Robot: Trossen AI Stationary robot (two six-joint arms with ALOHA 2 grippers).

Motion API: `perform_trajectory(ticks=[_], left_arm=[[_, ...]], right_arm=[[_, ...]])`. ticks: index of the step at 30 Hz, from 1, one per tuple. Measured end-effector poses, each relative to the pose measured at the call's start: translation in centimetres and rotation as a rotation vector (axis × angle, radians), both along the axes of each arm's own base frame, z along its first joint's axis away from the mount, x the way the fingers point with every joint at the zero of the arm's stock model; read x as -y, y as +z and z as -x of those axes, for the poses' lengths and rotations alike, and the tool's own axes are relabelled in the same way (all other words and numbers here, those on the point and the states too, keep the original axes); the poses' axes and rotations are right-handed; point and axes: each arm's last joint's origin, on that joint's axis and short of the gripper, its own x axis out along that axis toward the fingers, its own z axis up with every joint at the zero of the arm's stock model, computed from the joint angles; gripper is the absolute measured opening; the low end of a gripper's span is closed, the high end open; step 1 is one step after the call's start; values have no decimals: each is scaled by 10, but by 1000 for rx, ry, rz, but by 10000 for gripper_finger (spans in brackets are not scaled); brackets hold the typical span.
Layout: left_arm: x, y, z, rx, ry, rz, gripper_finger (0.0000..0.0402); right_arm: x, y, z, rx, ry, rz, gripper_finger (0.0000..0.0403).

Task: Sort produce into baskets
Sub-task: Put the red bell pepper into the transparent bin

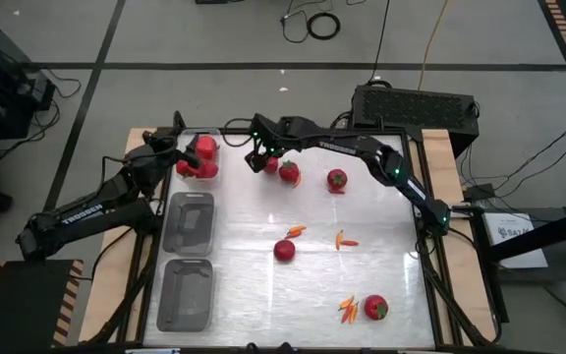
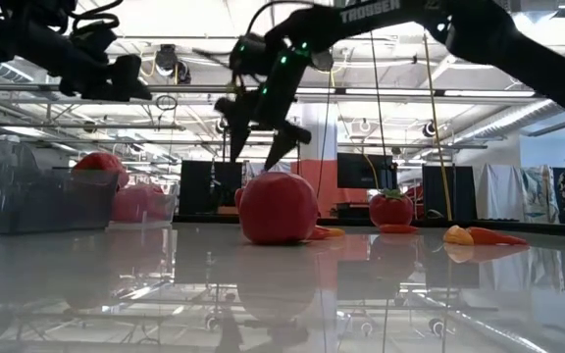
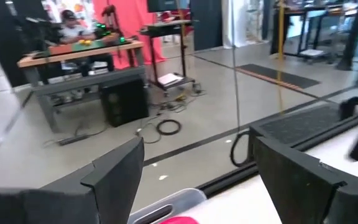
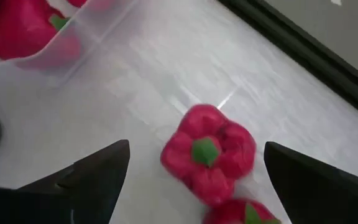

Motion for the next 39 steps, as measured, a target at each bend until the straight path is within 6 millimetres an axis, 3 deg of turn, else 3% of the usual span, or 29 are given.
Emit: perform_trajectory(ticks=[8, 20, 29, 39], left_arm=[[0, -1, -1, -5, -18, 6, 308], [0, -1, -1, -5, -23, 4, 308], [0, 0, -2, -3, -41, 3, 308], [0, 0, -2, -2, -41, 3, 308]], right_arm=[[3, -31, -9, -39, -48, -17, 364], [-7, -53, -19, -63, -46, 6, 364], [-5, -55, -20, -62, -70, 15, 364], [-16, -56, -23, -65, -60, 6, 350]])
